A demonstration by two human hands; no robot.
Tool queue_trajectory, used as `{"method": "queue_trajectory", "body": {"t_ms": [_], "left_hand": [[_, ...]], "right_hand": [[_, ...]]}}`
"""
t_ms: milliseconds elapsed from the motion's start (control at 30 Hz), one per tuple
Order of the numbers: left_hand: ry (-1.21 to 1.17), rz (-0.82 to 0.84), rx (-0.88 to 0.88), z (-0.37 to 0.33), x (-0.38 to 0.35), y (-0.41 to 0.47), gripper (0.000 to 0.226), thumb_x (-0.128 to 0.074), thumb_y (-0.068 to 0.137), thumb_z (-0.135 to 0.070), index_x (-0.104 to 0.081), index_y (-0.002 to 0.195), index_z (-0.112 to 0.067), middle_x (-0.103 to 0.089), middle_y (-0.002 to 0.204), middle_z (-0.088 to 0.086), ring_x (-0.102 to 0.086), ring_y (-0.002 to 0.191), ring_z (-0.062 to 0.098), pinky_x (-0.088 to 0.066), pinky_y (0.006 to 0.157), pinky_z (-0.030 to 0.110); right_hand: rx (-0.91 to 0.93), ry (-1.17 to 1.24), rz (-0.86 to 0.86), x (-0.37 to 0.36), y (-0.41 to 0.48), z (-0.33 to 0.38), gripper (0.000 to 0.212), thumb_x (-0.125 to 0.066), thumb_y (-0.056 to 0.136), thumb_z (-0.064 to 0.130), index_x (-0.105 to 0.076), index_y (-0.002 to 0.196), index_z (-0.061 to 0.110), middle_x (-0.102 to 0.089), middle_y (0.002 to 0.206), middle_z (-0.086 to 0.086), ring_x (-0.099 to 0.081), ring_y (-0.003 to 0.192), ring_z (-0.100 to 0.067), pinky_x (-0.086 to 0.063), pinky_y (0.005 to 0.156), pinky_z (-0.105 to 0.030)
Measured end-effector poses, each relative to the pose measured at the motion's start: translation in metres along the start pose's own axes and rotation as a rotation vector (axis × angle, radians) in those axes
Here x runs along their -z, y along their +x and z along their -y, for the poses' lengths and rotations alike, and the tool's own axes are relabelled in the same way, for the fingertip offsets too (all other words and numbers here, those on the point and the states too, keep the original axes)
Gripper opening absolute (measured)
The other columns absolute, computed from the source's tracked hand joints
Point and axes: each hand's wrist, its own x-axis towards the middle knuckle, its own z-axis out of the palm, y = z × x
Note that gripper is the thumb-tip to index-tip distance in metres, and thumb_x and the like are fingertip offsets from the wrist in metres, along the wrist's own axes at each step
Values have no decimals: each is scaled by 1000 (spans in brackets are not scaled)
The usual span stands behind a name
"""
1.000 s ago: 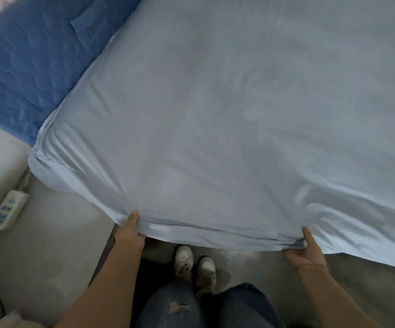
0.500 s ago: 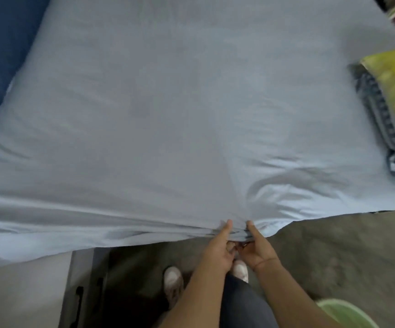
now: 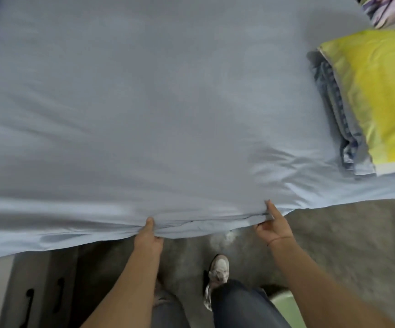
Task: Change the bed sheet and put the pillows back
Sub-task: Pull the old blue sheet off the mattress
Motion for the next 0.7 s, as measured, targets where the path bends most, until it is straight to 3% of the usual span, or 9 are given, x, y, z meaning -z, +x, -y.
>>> {"method": "queue_trajectory", "body": {"t_ms": [100,167,200,267,333,400,500,633,700], "left_hand": [[3,-44,-23,6,0,-1,37,-62,95,-15,-55,129,-5,-61,125,13,-63,95,27,-48,97,42],[-3,-15,-29,11,-4,-5,21,-64,93,-19,-62,111,-8,-62,126,16,-65,94,26,-49,95,42],[8,23,-24,16,-10,-12,17,-65,93,-24,-63,103,-11,-64,121,15,-65,90,24,-50,93,41],[70,117,13,34,-28,-26,25,-64,90,-36,-63,103,-15,-68,111,11,-66,91,23,-50,92,41],[150,213,98,62,-50,-44,28,-63,90,-41,-62,106,-17,-68,105,8,-64,96,23,-48,92,40],[192,310,178,95,-74,-63,23,-63,90,-37,-62,106,-20,-68,104,5,-62,95,20,-48,87,38],[271,412,278,142,-112,-90,23,-68,87,-27,-62,107,-17,-71,100,6,-64,95,21,-51,78,34],[322,421,290,181,-140,-111,35,-77,79,-11,-59,109,-12,-71,105,12,-66,104,29,-52,95,44],[367,358,219,188,-145,-110,38,-77,79,-8,-56,110,-14,-68,106,8,-65,100,25,-52,93,39]], "right_hand": [[22,31,23,19,0,39,50,-98,25,10,-75,70,10,-74,78,-5,-72,62,-16,-54,46,-24],[40,2,-43,27,1,49,20,-92,51,12,-77,64,11,-74,80,-5,-72,64,-16,-55,48,-25],[51,10,-55,28,2,49,21,-91,55,13,-77,70,11,-74,83,-5,-73,66,-16,-55,49,-25],[44,10,-81,30,1,45,43,-91,54,12,-72,93,11,-75,85,-5,-73,70,-16,-56,51,-26],[50,16,-109,29,-3,43,21,-71,82,14,-64,102,12,-75,82,-4,-73,69,-15,-57,51,-26],[40,39,-110,32,-4,42,10,-61,91,14,-64,100,11,-75,81,-5,-73,68,-16,-58,52,-27],[47,21,-110,32,-4,44,14,-63,89,13,-64,103,9,-75,85,-7,-73,72,-17,-60,60,-29],[14,9,-80,34,-4,51,20,-61,91,16,-63,107,3,-74,92,-12,-73,76,-21,-60,61,-30],[-15,36,-59,34,-4,56,18,-59,92,15,-64,104,2,-74,89,-14,-73,74,-22,-60,60,-32]]}}
